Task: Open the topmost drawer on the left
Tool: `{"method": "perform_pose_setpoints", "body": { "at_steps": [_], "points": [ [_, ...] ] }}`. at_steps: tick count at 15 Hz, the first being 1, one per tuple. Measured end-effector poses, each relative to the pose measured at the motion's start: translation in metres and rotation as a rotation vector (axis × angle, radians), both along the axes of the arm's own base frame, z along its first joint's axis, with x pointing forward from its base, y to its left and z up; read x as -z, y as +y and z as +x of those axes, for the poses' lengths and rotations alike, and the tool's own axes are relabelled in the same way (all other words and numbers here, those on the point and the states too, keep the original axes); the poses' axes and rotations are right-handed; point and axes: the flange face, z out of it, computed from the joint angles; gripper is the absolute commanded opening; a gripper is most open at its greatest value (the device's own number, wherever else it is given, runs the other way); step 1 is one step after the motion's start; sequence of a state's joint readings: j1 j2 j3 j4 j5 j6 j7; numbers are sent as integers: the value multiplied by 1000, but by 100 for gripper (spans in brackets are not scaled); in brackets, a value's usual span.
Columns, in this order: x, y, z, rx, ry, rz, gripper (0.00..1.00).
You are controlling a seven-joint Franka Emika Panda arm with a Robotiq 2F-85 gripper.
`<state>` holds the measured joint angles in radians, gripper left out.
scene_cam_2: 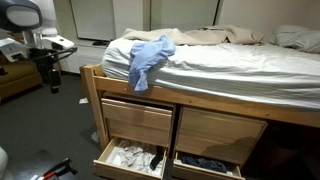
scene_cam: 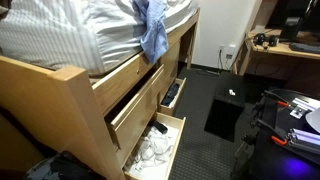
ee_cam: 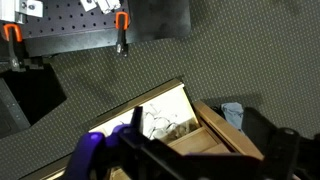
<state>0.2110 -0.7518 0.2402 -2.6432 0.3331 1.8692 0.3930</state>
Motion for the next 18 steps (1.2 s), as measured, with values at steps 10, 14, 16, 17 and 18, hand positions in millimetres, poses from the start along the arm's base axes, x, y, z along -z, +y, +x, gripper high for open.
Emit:
{"method": "perform_pose_setpoints", "body": {
  "at_steps": [10, 14, 16, 17, 18],
  "points": [
    [0, 0, 1, 77, -6, -24, 100],
    [32, -34, -24, 268, 24, 15, 100],
    [29, -41, -19, 359, -3, 56, 100],
    [23, -42, -12, 405, -22, 82, 100],
    [18, -43, -7, 448, -45, 107, 100]
  ]
}}
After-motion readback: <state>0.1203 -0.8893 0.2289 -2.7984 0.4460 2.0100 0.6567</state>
